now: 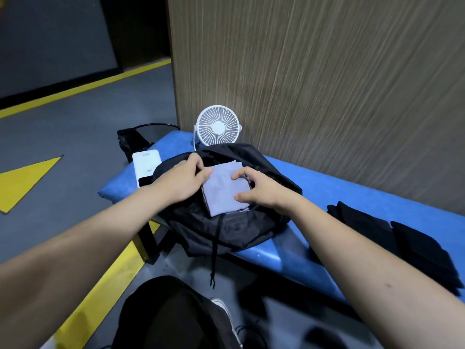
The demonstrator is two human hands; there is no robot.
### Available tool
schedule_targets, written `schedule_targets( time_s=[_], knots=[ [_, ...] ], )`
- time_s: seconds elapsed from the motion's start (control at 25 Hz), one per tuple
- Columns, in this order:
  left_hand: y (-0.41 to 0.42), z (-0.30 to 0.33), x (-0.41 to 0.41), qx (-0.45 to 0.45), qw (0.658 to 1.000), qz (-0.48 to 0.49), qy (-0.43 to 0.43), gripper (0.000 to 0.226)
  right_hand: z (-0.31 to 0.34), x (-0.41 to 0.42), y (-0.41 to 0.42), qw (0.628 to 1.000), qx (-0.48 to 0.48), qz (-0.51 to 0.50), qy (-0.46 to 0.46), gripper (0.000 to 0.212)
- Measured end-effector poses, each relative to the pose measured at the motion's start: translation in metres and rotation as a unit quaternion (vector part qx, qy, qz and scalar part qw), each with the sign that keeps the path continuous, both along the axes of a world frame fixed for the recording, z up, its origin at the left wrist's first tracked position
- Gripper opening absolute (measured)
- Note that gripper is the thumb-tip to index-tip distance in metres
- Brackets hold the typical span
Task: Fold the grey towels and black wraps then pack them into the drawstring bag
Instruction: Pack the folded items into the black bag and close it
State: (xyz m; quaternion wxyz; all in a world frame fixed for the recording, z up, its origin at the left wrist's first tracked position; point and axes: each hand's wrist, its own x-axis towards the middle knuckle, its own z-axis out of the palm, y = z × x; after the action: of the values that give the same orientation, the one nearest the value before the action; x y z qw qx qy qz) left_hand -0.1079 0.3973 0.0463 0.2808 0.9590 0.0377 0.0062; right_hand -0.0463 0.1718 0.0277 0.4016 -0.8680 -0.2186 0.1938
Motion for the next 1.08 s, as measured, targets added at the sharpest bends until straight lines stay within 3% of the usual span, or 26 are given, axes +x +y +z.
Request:
schedule_targets(
  time_s=[0.32, 0.6, 0.8, 0.96, 1.08],
  knots=[
    [0.005, -0.007, 0.029, -0.018, 0.998, -0.048, 0.024, 0.051, 0.016, 0.008, -0.008, 0.989, -0.048, 0.118, 0.076, 0.045],
    [0.012, -0.024, 0.016, -0.041, 0.996, -0.073, -0.042, 0.062, 0.009, 0.023, 0.014, 0.981, -0.156, 0.089, -0.070, 0.057],
    [0.004, -0.026, 0.004, 0.021, 0.993, -0.095, -0.073, 0.067, 0.008, 0.016, 0.019, 0.967, -0.209, 0.040, -0.141, 0.050],
    [-0.002, -0.021, 0.004, 0.069, 0.986, -0.135, -0.076, 0.061, 0.011, 0.016, 0.017, 0.980, -0.167, 0.045, -0.103, 0.045],
    [-0.005, -0.026, 0.004, 0.176, 0.973, -0.150, -0.026, 0.055, 0.012, 0.006, 0.015, 0.958, -0.187, 0.020, -0.215, 0.034]
  ],
)
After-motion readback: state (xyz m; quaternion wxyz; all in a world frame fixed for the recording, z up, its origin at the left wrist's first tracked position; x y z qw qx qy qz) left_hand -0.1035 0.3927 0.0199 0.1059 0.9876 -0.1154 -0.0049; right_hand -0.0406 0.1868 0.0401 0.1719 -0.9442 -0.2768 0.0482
